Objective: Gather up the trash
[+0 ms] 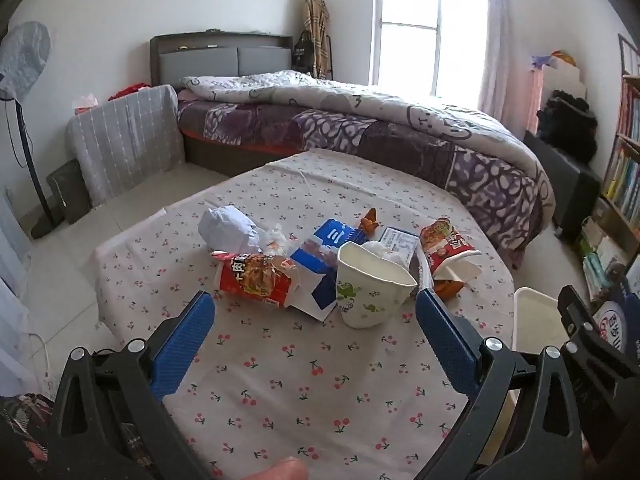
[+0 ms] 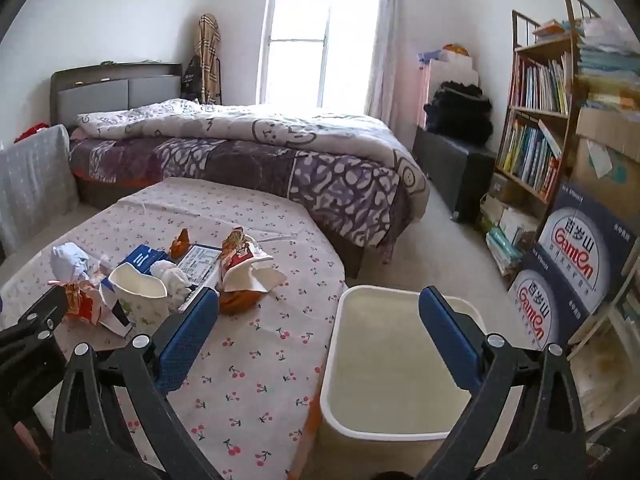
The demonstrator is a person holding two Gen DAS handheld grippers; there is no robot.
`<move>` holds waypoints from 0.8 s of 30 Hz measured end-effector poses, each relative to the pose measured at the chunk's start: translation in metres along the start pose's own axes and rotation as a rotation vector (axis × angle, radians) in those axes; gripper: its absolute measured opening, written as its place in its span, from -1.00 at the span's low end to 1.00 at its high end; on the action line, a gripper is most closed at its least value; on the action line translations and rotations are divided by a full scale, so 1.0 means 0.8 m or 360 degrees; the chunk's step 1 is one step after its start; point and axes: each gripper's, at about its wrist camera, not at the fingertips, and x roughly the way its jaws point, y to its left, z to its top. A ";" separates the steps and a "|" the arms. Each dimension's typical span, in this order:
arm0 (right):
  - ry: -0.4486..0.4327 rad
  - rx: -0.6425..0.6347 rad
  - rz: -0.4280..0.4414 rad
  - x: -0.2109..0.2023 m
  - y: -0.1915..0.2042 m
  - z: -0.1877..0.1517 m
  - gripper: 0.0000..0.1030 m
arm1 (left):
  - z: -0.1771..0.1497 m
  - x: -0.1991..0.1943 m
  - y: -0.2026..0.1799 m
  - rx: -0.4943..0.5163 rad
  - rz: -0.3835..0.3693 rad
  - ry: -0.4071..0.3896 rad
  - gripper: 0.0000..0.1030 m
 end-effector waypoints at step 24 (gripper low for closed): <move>0.0001 0.0011 -0.0009 0.000 0.000 -0.007 0.86 | -0.004 0.000 -0.001 0.0049 0.0023 -0.0029 0.89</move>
